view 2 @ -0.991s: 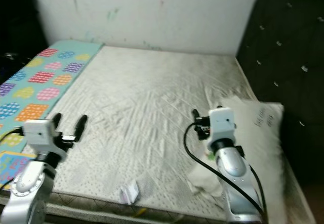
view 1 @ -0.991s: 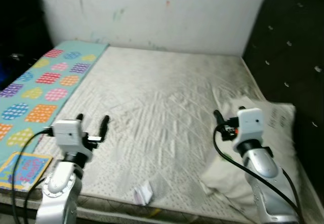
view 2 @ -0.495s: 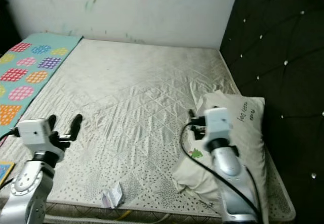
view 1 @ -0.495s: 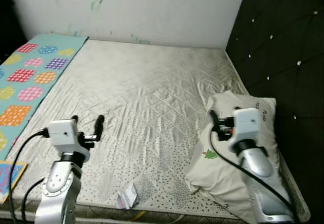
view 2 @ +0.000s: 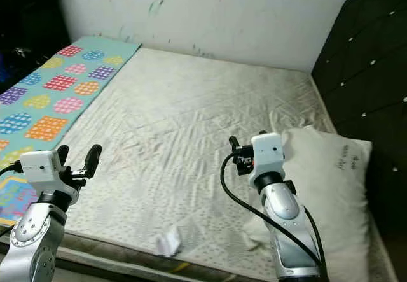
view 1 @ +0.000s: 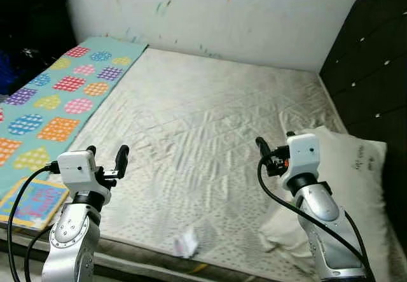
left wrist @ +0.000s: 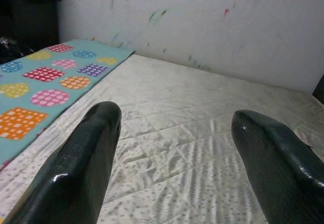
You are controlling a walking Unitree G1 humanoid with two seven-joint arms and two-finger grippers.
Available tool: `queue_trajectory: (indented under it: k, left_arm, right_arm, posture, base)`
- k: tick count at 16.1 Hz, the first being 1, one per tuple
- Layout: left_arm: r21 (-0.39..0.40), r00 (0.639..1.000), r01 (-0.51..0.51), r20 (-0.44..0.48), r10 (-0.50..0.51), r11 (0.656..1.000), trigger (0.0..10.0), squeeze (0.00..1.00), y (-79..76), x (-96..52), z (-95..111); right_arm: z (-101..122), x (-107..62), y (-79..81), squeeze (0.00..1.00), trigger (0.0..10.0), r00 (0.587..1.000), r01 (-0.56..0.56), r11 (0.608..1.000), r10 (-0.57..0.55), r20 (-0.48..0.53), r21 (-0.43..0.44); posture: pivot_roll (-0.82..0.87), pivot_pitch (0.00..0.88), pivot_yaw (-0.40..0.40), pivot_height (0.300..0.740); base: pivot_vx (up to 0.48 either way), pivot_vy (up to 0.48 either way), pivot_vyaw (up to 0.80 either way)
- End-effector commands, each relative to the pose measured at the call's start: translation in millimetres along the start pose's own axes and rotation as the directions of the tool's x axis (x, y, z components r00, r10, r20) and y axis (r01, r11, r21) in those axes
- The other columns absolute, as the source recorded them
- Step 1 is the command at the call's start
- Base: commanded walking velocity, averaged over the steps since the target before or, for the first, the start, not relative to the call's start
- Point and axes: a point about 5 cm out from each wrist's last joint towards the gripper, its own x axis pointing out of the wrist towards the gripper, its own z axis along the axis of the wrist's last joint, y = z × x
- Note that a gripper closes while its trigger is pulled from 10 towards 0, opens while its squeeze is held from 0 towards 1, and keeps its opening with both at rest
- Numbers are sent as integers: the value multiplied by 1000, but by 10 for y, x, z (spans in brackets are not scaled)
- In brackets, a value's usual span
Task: Clean up the room
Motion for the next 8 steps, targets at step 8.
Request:
queue_trajectory:
  k: [8]
  left_arm:
    - [0, 1000, -8, -17, 8, 1000, 10000, 0, -1, 15, -12]
  right_arm:
    - [14, 33, 1, 0, 10000, 1000, -7, 1000, 7, 4, 0]
  posture:
    - [-52, 0, -63, 740]
  base:
    - [0, 480, -300]
